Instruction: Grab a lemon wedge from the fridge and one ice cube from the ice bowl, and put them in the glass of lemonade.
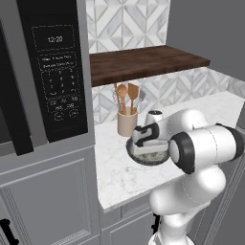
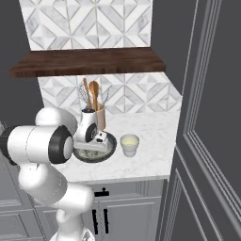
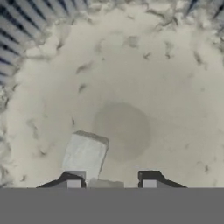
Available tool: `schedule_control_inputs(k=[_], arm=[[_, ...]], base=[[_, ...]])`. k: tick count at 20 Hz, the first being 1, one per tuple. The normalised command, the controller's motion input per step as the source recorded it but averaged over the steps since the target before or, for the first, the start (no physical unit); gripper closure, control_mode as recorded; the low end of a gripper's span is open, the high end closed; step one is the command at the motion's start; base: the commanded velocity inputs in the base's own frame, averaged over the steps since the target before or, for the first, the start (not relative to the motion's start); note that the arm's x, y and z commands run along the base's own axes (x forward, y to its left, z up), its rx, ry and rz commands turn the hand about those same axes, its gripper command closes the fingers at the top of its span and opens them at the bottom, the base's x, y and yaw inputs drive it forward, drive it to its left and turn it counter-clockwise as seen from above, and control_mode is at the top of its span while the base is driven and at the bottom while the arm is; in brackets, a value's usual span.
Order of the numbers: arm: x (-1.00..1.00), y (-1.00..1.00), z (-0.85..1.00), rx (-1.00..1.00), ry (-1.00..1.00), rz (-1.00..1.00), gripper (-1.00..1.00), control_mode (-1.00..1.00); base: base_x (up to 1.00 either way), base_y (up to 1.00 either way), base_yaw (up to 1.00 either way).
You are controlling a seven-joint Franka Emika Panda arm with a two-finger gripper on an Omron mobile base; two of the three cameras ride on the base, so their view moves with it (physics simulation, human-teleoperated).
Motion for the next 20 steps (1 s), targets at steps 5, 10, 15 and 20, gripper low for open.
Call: schedule_control_inputs(k=[5,10,15,20], arm=[[0.14,0.0,-0.07,0.0,0.0,0.0,1.0,-1.0],[0.02,0.0,0.04,0.0,0.0,0.0,1.0,-1.0],[-0.13,-0.19,0.54,0.01,0.0,0.0,1.0,-1.0],[-0.08,-0.5,0.69,0.04,0.0,0.0,1.0,-1.0]], base=[[0.0,0.0,0.0],[0.0,0.0,0.0],[0.0,0.0,0.0],[0.0,0.0,0.0]])
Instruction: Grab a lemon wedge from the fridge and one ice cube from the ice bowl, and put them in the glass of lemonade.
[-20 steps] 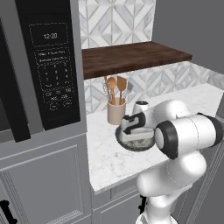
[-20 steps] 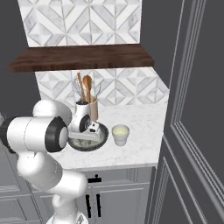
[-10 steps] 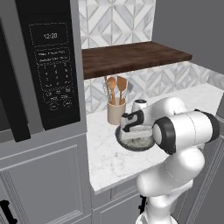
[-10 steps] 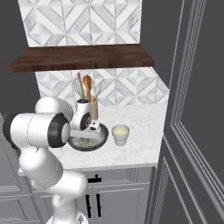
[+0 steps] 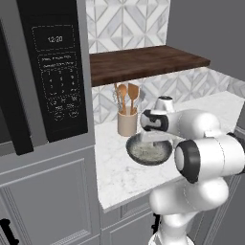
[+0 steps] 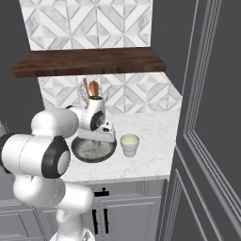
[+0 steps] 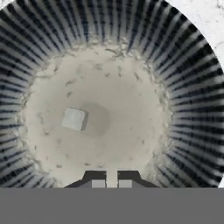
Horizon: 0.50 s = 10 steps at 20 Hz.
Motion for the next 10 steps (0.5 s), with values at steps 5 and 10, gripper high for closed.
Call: schedule_control_inputs(k=[5,10], arm=[[0.0,-0.63,0.74,0.05,0.0,0.0,1.0,-1.0],[0.21,-0.69,0.49,0.02,0.0,0.0,1.0,-1.0]], base=[[0.0,0.0,0.0],[0.0,0.0,0.0]])
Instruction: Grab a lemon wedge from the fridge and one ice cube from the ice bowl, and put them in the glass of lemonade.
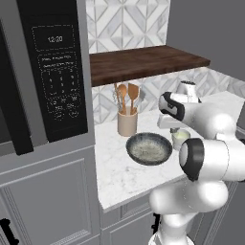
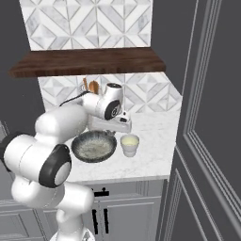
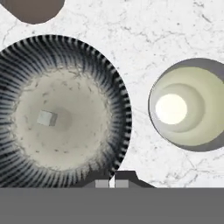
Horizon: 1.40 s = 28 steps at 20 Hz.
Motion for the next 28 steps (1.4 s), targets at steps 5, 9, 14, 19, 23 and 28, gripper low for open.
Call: schedule_control_inputs(k=[5,9,14,19,23,28], arm=[[0.53,-0.58,-0.14,0.0,0.0,0.0,1.0,-1.0],[0.68,-0.37,-0.64,-0.04,0.0,0.0,1.0,-1.0],[0.67,-0.34,-0.67,-0.06,0.0,0.0,1.0,-1.0],[0.23,-0.28,-0.14,-0.02,0.0,0.0,1.0,-1.0],[-0.38,-0.15,0.85,0.0,-0.09,0.0,1.0,-1.0],[-0.54,0.04,0.77,0.0,-0.14,0.0,1.0,-1.0]], base=[[0.0,0.0,0.0],[0.0,0.0,0.0],[0.0,0.0,0.0],[0.0,0.0,0.0],[0.0,0.0,0.0],[0.0,0.0,0.0]])
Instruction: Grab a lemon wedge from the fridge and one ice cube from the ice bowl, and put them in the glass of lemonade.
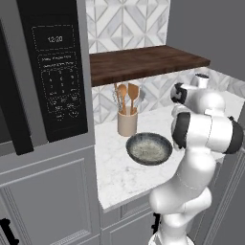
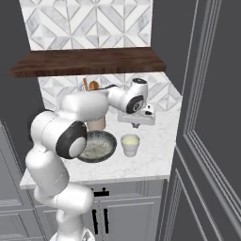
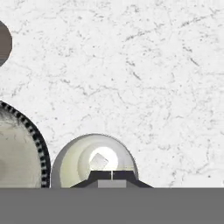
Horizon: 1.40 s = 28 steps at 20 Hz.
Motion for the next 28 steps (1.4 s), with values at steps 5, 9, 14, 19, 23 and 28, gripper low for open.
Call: schedule_control_inputs(k=[5,9,14,19,23,28], arm=[[-0.95,0.44,0.11,-0.04,-0.07,0.0,1.0,-1.0],[-1.0,0.63,0.25,-0.08,-0.18,0.0,1.0,-1.0],[-0.96,0.64,0.55,-0.1,-0.32,0.0,-1.0,-1.0],[-0.95,0.58,0.04,-0.06,-0.17,0.0,-1.0,-1.0],[-0.91,0.34,0.35,-0.04,-0.3,0.0,-1.0,-1.0],[-0.64,0.4,0.44,-0.04,-0.3,0.0,-1.0,-1.0]], base=[[0.0,0.0,0.0],[0.0,0.0,0.0],[0.0,0.0,0.0],[0.0,0.0,0.0],[0.0,0.0,0.0],[0.0,0.0,0.0]])
